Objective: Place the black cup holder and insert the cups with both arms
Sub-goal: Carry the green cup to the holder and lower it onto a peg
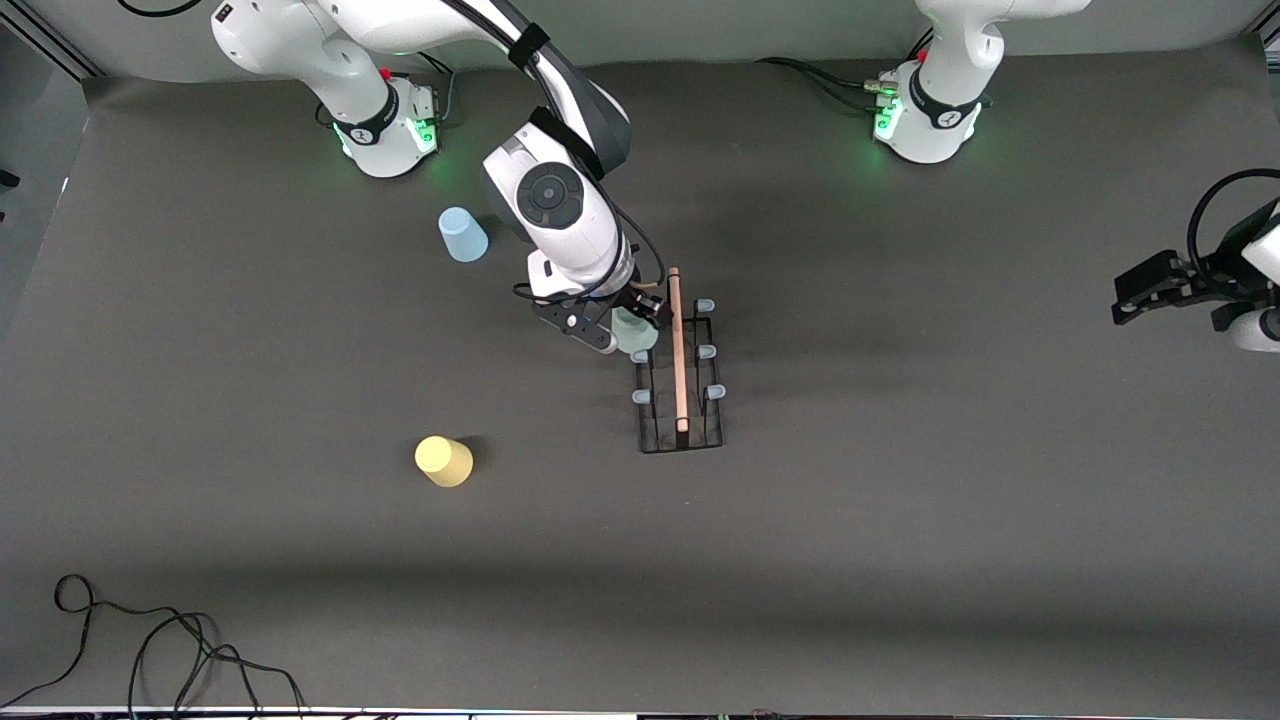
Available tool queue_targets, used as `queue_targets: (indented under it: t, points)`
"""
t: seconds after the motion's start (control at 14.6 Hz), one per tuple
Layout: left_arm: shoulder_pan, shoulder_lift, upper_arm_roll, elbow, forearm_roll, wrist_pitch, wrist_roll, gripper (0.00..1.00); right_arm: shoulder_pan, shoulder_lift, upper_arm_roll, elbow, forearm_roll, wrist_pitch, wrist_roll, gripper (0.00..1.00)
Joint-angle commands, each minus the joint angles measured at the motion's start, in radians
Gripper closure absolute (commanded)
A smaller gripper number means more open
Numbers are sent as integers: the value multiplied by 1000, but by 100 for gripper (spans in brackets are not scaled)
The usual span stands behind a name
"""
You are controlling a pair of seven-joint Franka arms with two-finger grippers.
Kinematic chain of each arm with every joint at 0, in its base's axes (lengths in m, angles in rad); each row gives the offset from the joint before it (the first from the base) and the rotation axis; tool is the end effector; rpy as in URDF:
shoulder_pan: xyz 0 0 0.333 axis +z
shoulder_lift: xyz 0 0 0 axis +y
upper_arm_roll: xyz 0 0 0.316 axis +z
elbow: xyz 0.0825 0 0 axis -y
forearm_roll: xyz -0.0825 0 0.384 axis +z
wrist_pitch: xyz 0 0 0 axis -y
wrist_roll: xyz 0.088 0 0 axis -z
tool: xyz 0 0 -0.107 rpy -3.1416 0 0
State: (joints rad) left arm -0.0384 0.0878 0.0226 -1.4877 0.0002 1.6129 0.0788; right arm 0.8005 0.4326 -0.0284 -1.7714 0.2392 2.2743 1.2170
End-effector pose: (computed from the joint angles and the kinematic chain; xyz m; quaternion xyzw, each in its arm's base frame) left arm 0.5861 -0.0099 0.6176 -0.9987 0.0473 -0.0187 0.0017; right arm 0.4687 0.4668 0.3246 -0.9524 0.2897 0.0544 0.0774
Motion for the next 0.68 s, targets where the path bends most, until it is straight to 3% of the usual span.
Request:
queue_targets:
  t: [0.0,0.34,0.62]
  points:
    - [0,-6,-3,-14,11,15,3,0,2,-18,-19,39,-9,-51,15,8]
    - [2,-3,-3,-14,1,25,4,0,-6,-23,-143,245,-35,-382,-130,8]
    - [2,-5,-1,-14,3,19,3,0,-10,-25,-280,291,-28,-457,-351,8]
